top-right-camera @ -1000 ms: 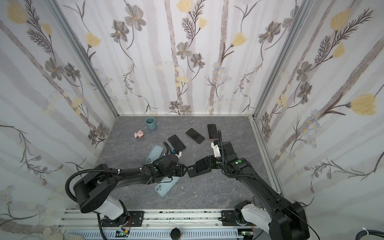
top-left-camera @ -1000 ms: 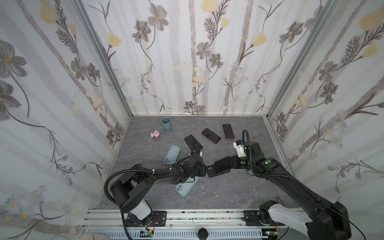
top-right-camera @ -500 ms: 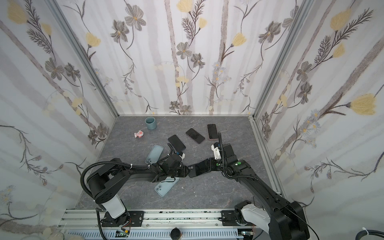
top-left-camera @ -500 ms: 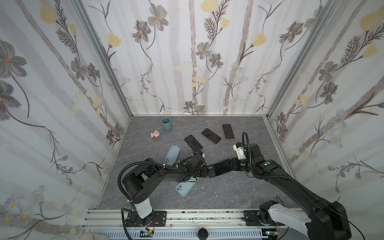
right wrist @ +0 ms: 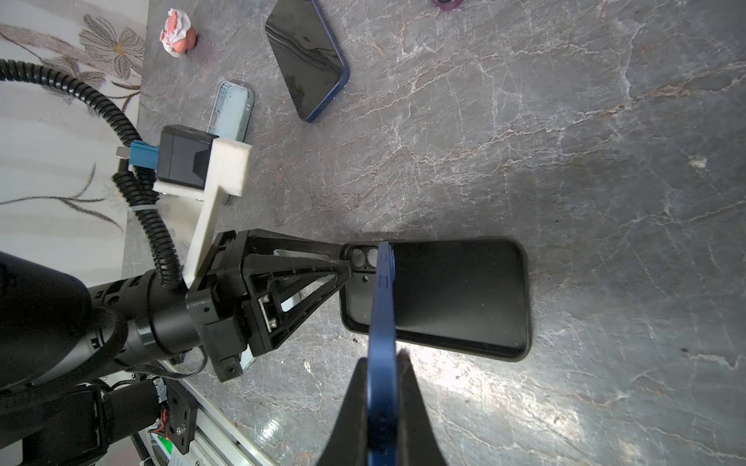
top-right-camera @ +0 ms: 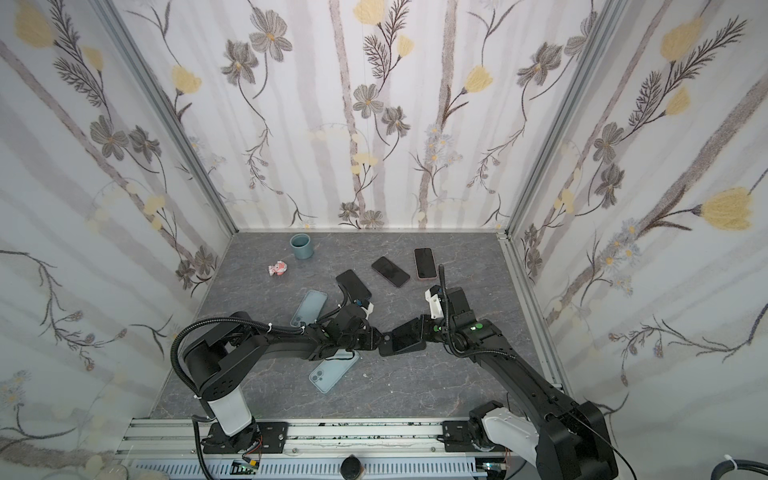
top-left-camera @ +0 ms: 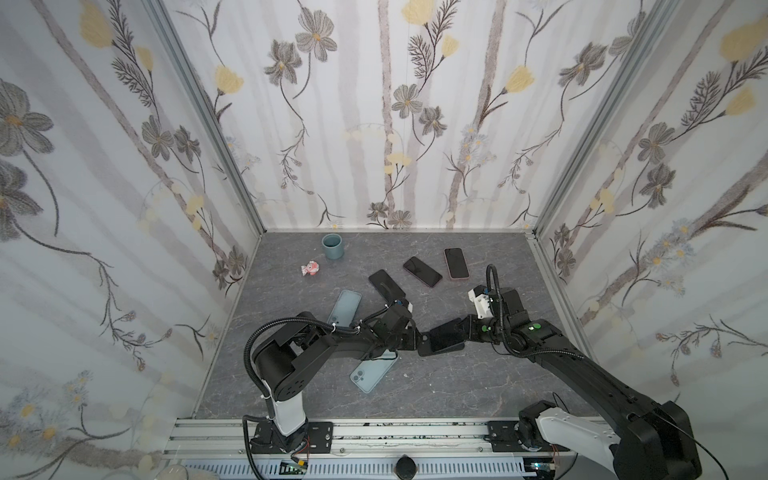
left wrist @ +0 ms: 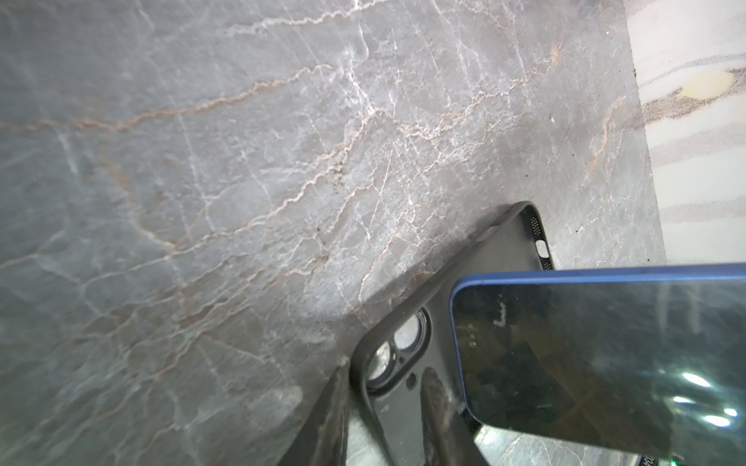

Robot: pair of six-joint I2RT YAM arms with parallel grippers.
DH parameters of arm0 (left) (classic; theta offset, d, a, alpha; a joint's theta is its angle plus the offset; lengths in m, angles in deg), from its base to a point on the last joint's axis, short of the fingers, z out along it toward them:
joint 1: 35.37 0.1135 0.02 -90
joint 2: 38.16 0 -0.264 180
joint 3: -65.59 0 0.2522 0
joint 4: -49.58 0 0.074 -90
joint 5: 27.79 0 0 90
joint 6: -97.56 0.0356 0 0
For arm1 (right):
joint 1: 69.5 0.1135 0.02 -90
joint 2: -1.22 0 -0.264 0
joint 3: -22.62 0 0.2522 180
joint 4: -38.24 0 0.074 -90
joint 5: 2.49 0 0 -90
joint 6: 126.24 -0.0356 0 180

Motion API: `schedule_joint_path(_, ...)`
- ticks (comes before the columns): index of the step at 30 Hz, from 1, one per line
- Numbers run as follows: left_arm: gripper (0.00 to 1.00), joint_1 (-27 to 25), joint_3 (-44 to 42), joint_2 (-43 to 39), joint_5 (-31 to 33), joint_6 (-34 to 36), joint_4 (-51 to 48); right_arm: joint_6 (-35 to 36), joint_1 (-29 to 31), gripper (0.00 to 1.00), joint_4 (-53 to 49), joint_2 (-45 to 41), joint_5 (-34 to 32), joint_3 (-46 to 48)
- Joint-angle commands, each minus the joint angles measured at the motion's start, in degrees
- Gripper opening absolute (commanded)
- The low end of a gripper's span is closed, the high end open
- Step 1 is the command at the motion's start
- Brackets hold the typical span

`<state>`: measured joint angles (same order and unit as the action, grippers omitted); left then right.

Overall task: Put the phone into the phone case
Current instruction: 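Lower the blue phone's edge into the black case held by the left gripper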

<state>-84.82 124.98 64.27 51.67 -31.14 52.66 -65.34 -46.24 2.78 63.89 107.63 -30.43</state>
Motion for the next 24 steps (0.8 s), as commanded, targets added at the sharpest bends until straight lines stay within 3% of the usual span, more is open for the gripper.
schedule_joint_path(1,0.33,0.1,0.4,-0.1,0.0,0.5,-1.2,-0.7,-0.2,0.00,2.5,-0.2,1.7,-0.1)
schedule_joint_path(15,0.37,0.3,-0.5,-5.6,2.7,2.3,-3.8,0.5,-0.8,0.00,0.9,0.0,3.4,-1.9)
schedule_joint_path(24,0.37,0.3,-1.3,-4.6,-0.7,-1.0,-2.3,0.9,-0.8,0.00,1.3,1.3,4.3,-2.5)
